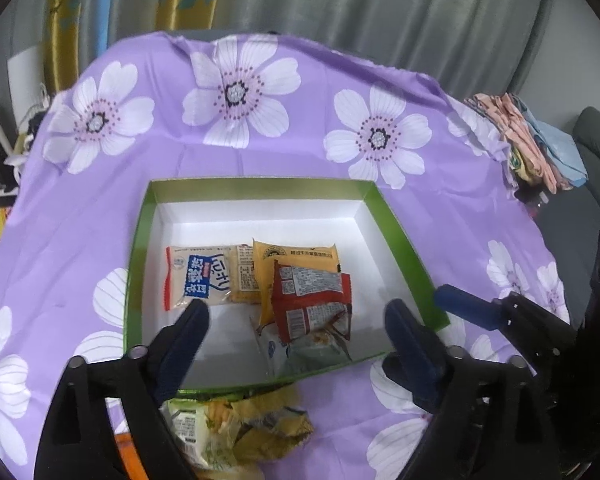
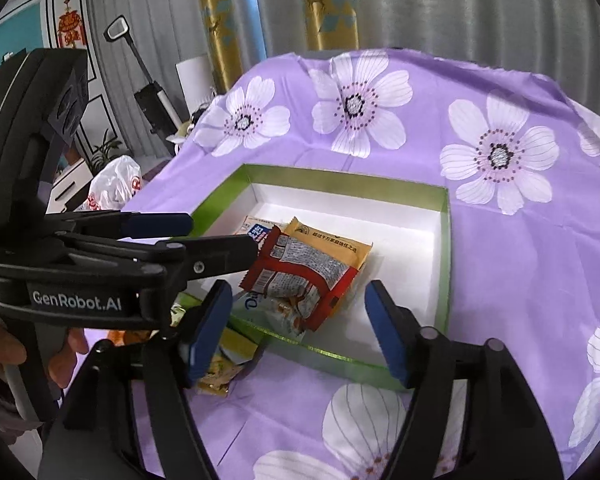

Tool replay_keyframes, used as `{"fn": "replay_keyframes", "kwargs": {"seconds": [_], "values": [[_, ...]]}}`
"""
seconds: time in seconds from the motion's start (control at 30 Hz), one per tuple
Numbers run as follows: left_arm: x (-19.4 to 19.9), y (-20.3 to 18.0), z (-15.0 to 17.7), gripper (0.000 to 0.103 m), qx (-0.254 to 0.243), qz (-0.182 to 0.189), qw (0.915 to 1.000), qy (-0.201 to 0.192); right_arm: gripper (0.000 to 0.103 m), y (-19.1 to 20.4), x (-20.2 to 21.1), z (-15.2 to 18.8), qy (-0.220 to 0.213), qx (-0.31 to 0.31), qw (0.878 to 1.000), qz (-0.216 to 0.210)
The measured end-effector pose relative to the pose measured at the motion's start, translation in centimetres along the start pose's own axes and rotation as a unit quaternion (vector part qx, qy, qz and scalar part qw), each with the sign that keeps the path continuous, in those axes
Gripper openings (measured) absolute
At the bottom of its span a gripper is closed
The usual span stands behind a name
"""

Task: Organize snacks
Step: 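Withdraw the right tool toward the orange snack bag beside the box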

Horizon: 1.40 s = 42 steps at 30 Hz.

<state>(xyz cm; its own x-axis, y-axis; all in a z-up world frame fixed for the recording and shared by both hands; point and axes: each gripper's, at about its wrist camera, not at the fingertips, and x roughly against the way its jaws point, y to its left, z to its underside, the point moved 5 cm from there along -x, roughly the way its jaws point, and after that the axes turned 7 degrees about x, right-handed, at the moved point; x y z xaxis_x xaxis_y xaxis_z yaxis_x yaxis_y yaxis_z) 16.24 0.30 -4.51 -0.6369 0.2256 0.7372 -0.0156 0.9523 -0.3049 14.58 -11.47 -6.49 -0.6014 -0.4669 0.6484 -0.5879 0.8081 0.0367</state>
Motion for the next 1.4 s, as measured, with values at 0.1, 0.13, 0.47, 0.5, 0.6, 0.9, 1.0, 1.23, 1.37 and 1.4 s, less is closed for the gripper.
{"fn": "replay_keyframes", "kwargs": {"seconds": [0.1,0.13,0.47,0.5,0.6,0.9,1.0,1.23,1.37,1.4], "values": [[1.2,-0.6,0.3,0.094,-0.007,-0.002,0.9999,-0.01,0.077,0.2,1.4,0.3,-0.009,-0.007,1.0,0.003],[1.7,-0.8,0.4,0.094,-0.01,-0.003,0.9999,-0.013,0.078,0.2,1.7,0.4,-0.011,-0.008,1.0,0.004],[5.7,-2.3,2.1,0.099,-0.024,-0.005,0.9991,-0.036,0.087,1.1,6.1,2.1,-0.027,-0.03,0.999,0.012],[6.1,-2.3,2.3,0.099,-0.024,-0.005,0.999,-0.038,0.087,1.4,6.6,2.2,-0.028,-0.032,0.999,0.012],[7.5,-2.0,2.8,0.099,-0.017,0.002,0.999,-0.042,0.088,2.2,7.7,2.8,-0.031,-0.029,0.999,0.008],[10.7,-0.8,4.8,0.099,-0.01,-0.014,0.9981,-0.06,0.089,4.4,9.7,4.2,-0.036,-0.029,0.999,-0.003],[11.5,-0.2,5.7,0.099,-0.005,-0.013,0.9981,-0.059,0.089,5.3,9.9,4.8,-0.034,-0.028,0.999,-0.009],[12.2,3.3,8.3,0.099,0.028,-0.014,0.9987,-0.04,0.09,6.6,9.1,6.4,-0.01,-0.035,0.999,-0.021],[12.0,5.8,10.2,0.099,0.059,-0.01,0.9979,-0.026,0.09,7.5,8.2,7.6,0.008,-0.033,0.999,-0.028],[11.9,6.5,10.6,0.099,0.067,-0.014,0.9974,-0.023,0.09,7.7,7.8,7.9,0.014,-0.033,0.999,-0.031]]}}
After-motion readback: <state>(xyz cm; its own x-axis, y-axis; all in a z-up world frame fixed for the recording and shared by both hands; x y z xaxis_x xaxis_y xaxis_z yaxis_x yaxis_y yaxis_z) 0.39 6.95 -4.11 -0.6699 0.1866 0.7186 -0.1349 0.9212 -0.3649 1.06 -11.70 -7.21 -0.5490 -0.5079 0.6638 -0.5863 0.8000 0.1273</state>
